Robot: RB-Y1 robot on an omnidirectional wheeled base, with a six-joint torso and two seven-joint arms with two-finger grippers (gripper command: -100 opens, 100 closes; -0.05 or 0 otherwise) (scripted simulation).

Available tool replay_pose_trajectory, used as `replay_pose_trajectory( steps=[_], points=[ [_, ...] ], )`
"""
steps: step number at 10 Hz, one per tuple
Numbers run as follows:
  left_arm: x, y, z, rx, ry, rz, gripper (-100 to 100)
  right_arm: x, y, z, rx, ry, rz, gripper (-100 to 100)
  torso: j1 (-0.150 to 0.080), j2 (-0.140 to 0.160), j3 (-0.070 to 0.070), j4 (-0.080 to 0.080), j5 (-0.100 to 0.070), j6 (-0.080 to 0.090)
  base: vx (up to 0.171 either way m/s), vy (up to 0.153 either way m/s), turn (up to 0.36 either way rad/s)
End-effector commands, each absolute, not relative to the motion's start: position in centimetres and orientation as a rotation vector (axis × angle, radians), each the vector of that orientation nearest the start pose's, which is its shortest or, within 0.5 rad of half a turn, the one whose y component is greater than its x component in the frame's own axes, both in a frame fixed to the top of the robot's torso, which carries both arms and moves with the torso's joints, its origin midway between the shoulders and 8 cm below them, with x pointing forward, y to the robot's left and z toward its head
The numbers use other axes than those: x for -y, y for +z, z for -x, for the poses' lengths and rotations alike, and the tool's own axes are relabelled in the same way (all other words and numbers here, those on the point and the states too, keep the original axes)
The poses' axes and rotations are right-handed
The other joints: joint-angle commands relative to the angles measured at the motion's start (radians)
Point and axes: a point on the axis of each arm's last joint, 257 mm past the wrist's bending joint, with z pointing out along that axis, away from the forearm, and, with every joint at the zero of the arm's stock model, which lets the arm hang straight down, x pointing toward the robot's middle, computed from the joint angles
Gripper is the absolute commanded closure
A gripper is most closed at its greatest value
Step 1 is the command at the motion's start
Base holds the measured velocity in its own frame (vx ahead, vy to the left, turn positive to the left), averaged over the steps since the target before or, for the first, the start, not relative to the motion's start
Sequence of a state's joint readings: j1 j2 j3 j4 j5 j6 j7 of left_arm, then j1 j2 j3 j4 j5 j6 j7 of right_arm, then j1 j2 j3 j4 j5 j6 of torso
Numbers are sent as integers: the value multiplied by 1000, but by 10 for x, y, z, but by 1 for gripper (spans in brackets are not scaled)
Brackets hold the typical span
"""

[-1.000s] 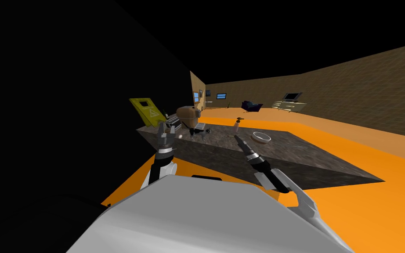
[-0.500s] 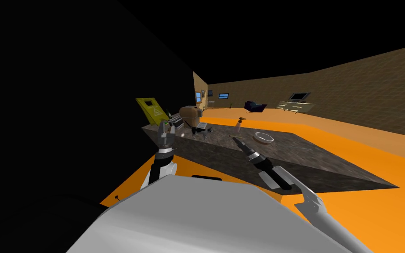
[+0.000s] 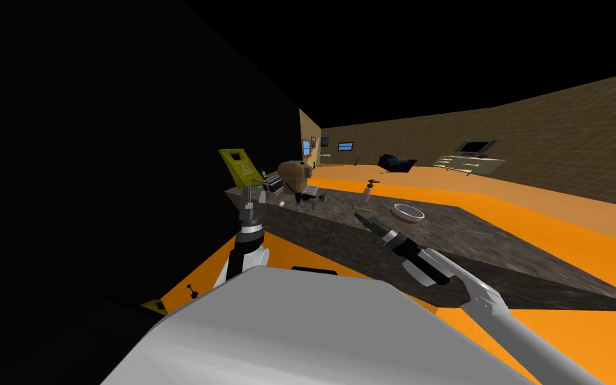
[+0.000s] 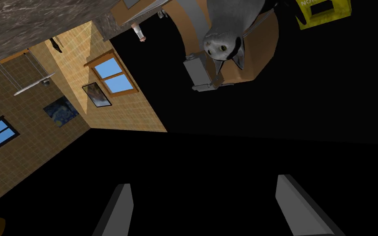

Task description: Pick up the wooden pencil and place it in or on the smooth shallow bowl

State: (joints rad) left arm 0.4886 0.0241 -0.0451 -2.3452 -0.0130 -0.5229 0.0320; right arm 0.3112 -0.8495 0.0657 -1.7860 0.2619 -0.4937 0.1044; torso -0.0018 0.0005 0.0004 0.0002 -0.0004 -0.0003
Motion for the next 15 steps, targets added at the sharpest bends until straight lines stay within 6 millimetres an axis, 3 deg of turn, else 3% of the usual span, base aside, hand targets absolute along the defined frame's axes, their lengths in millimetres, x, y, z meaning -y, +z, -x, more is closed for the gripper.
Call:
replay_pose_trajectory(
  steps=[1,4,9,10,11,13,15],
  points=[
    [-255,60,-329,-564,-1397,571,0,299,-165,-425,-1593,728,118,-100,0,0,0,0,0,0,-11,-23,88],
    [-256,60,-329,-564,-1397,571,0,322,-190,-428,-1683,621,231,-100,0,-1,0,0,0,0,-10,-27,160],
    [-256,60,-329,-564,-1397,570,0,353,-212,-427,-1778,508,352,-100,-2,-2,-1,0,0,0,3,-41,156],
    [-256,60,-329,-564,-1397,571,0,368,-223,-425,-1822,458,403,-100,-1,-2,-1,0,0,1,5,-48,196],
    [-256,60,-329,-564,-1397,570,0,369,-223,-425,-1823,457,405,-100,-2,-2,-1,0,0,0,3,-48,137],
    [-256,60,-329,-564,-1397,570,0,396,-243,-418,-1904,378,496,-100,-3,-3,-2,-1,-1,0,12,-75,368],
    [-256,60,-329,-564,-1397,571,0,418,-251,-412,-1954,323,551,-100,-3,-3,-2,-1,-1,2,4,-69,160]
  ],
)
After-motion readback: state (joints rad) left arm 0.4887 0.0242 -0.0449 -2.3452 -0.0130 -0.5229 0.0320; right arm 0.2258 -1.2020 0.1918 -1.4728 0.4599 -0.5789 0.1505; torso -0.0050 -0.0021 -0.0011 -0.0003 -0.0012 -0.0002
